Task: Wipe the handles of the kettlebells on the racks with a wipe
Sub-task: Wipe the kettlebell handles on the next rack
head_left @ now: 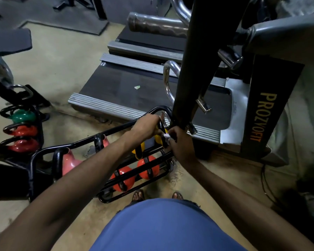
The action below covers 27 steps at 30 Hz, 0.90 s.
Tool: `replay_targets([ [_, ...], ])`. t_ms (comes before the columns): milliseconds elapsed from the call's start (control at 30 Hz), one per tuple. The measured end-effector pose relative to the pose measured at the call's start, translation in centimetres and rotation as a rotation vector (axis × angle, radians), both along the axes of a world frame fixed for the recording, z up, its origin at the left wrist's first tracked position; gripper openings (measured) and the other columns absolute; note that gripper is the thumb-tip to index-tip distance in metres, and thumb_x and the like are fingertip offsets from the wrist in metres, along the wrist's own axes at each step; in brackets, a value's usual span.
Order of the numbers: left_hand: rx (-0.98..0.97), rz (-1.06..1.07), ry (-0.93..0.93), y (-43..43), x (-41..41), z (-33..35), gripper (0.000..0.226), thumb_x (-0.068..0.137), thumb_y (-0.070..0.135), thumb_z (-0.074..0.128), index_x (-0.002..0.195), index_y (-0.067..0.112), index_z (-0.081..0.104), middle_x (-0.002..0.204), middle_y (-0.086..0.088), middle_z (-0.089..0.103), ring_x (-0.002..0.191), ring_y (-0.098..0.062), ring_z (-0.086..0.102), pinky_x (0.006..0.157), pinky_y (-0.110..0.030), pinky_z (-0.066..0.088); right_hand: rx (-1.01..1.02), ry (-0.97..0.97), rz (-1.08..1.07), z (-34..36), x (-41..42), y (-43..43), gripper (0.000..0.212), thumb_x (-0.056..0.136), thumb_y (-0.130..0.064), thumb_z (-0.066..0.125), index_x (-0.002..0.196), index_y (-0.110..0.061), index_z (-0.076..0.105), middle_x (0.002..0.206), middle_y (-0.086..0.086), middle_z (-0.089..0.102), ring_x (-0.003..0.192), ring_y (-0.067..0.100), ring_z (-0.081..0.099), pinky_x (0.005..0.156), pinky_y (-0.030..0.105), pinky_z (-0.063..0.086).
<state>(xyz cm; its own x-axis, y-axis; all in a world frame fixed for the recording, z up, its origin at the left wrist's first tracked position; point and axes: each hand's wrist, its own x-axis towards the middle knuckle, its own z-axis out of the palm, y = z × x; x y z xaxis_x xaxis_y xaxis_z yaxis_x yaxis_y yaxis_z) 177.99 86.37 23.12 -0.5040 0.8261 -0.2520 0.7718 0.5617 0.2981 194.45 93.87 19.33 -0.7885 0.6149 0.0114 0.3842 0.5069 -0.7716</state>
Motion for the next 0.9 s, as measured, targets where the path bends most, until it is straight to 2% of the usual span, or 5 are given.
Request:
replay_targets([
  [233,0.382,0.252,-0.140,-5.1,4.4,-1.7,0.054,0.085,0.024,0.072,0.135,0.020,0.052,0.128,-0.003,0.061,0.117,-0.019,0.057,0.097,-0.037,0.049,0.823,0.105,0.535,-0.7,0.5,1.7,0.019,0.102,-0.014,0.054,0.115,-0.008,0.066,0.107,0.010,0.062,0.092,0.030,0.060,0.070,0.042,0.051],
  [400,0.496,0.078,0.026,-9.1,11.2,-2.3,0.039,0.092,0.016,0.058,0.131,0.014,0.058,0.131,-0.004,0.058,0.109,-0.025,0.061,0.088,-0.039,0.053,0.902,0.037,0.625,1.8,-2.2,3.7,0.009,0.088,-0.011,0.060,0.092,-0.013,0.067,0.094,0.006,0.065,0.080,0.027,0.060,0.064,0.037,0.042],
  [533,0.295,-0.255,0.153,-8.3,11.5,-4.9,0.061,0.088,0.018,0.037,0.147,0.006,0.044,0.155,-0.012,0.039,0.140,-0.028,0.039,0.113,-0.039,0.036,0.890,-0.053,0.762,2.6,-3.1,4.3,0.012,0.089,-0.016,0.056,0.098,-0.017,0.065,0.101,0.004,0.063,0.087,0.025,0.060,0.067,0.039,0.046],
  [700,0.142,-0.205,0.231,-7.3,12.4,-5.3,0.070,0.081,0.017,0.067,0.145,-0.001,0.044,0.145,-0.019,0.045,0.133,-0.036,0.044,0.110,-0.042,0.039,1.063,-0.205,1.024,3.2,-5.3,2.9,0.003,0.084,-0.024,0.059,0.085,-0.023,0.062,0.082,-0.002,0.064,0.090,0.026,0.057,0.072,0.038,0.045],
  [900,0.074,-0.195,0.258,-6.9,14.0,-4.8,0.066,0.084,0.018,0.067,0.142,-0.005,0.047,0.141,-0.024,0.049,0.121,-0.040,0.053,0.097,-0.044,0.049,1.224,-0.664,1.250,4.6,-8.0,0.2,0.012,0.092,-0.022,0.057,0.098,-0.024,0.068,0.093,-0.002,0.069,0.103,0.025,0.058,0.116,0.055,0.024],
])
